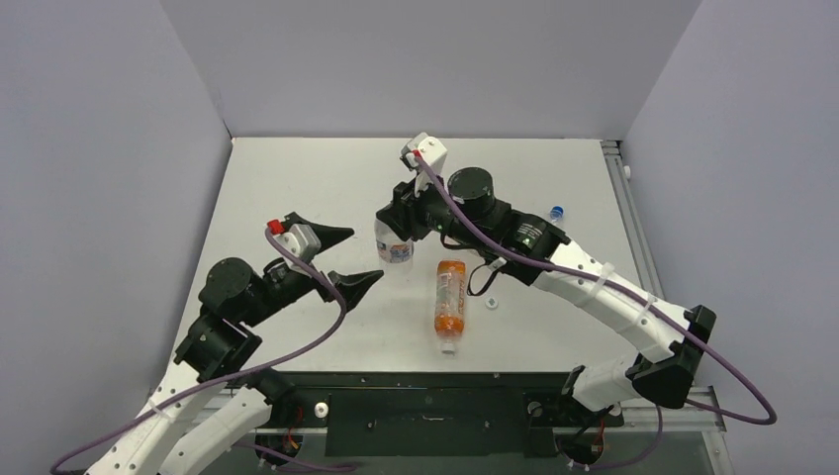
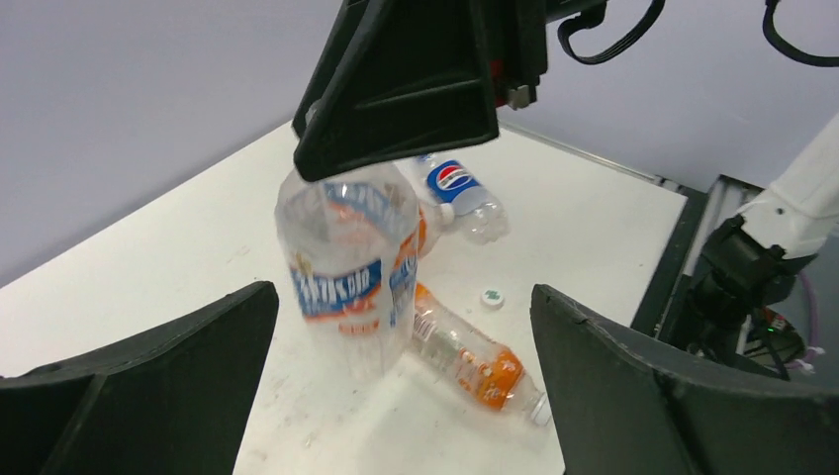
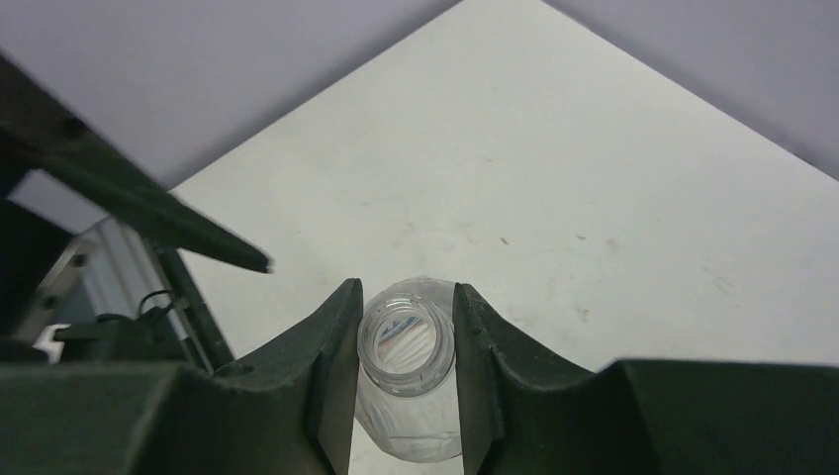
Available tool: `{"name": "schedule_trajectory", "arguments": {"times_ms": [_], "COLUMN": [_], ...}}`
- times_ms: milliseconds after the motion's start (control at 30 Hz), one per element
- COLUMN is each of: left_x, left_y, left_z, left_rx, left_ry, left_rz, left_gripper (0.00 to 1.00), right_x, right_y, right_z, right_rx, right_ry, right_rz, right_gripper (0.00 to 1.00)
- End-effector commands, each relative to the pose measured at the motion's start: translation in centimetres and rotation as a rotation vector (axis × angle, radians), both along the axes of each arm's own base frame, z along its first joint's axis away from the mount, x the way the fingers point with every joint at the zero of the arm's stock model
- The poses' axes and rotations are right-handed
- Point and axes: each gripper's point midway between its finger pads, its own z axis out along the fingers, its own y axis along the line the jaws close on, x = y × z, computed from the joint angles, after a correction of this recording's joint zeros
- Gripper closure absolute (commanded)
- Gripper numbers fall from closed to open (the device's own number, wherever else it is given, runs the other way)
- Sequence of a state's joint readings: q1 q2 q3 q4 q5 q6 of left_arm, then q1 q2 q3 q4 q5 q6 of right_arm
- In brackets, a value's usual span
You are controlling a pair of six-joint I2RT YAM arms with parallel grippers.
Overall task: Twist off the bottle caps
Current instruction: Place the plastic bottle at the center of the board.
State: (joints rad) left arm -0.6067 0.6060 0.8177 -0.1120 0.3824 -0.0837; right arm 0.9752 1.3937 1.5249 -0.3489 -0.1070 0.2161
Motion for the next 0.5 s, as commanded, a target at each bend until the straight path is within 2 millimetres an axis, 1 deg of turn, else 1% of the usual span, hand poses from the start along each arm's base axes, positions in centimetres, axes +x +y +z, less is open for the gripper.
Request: {"name": "schedule_trajectory", "arguments": {"times_ms": [0,33,67,100,133,167,200,233,267,300,367,400,433,467], "left_x": [1.1,0.9,1.1,0.8,0.7,0.3,0.0,-0.3,-0.6,-0.8,-1.1,-1.1,-1.2,-1.2], "left_y": [3.7,4.4,4.9,5.2,5.3,5.4,5.3,5.3,5.0,5.0,4.8,4.7,4.7,4.5], "left_z": [-1.8,-2.0,-2.6,-2.7,-3.0,-3.2,-3.2,-3.4,-3.5,-3.7,-3.9,-3.9,-3.8,-3.8], "left_rx": [0.065,0.067,0.074,0.073,0.076,0.079,0.080,0.085,0.088,0.093,0.096,0.095,0.095,0.094], "left_ry": [0.033,0.028,0.036,0.032,0.035,0.041,0.044,0.055,0.060,0.070,0.079,0.079,0.080,0.079], "left_rz": [0.212,0.233,0.263,0.270,0.269,0.263,0.248,0.236,0.215,0.206,0.190,0.183,0.180,0.172], "left_gripper": [0.03,0.03,0.03,0.03,0.03,0.03,0.03,0.03,0.04,0.04,0.03,0.03,0.03,0.04], "right_x": [5.7,6.6,7.9,9.0,10.0,11.1,11.8,12.8,13.4,14.2,15.2,15.6,16.0,16.4], "right_y": [-1.4,-1.2,-1.1,-0.6,-0.7,0.0,0.2,0.8,0.9,1.4,2.0,2.0,2.1,2.3], "right_z": [-1.2,-0.9,-1.8,-2.5,-2.9,-3.9,-4.1,-5.1,-5.2,-5.9,-7.0,-7.2,-8.4,-8.5], "right_rx": [-0.034,-0.011,-0.014,-0.012,-0.010,-0.014,-0.012,-0.018,-0.012,-0.006,0.010,0.026,0.019,0.039], "right_ry": [-0.110,-0.129,-0.127,-0.128,-0.128,-0.126,-0.130,-0.130,-0.136,-0.140,-0.143,-0.148,-0.138,-0.135], "right_rz": [-0.143,-0.157,-0.177,-0.189,-0.213,-0.221,-0.229,-0.245,-0.263,-0.272,-0.291,-0.311,-0.321,-0.331], "right_gripper": [1.00,1.00,1.00,1.00,1.00,1.00,1.00,1.00,1.00,1.00,1.00,1.00,1.00,1.00]}}
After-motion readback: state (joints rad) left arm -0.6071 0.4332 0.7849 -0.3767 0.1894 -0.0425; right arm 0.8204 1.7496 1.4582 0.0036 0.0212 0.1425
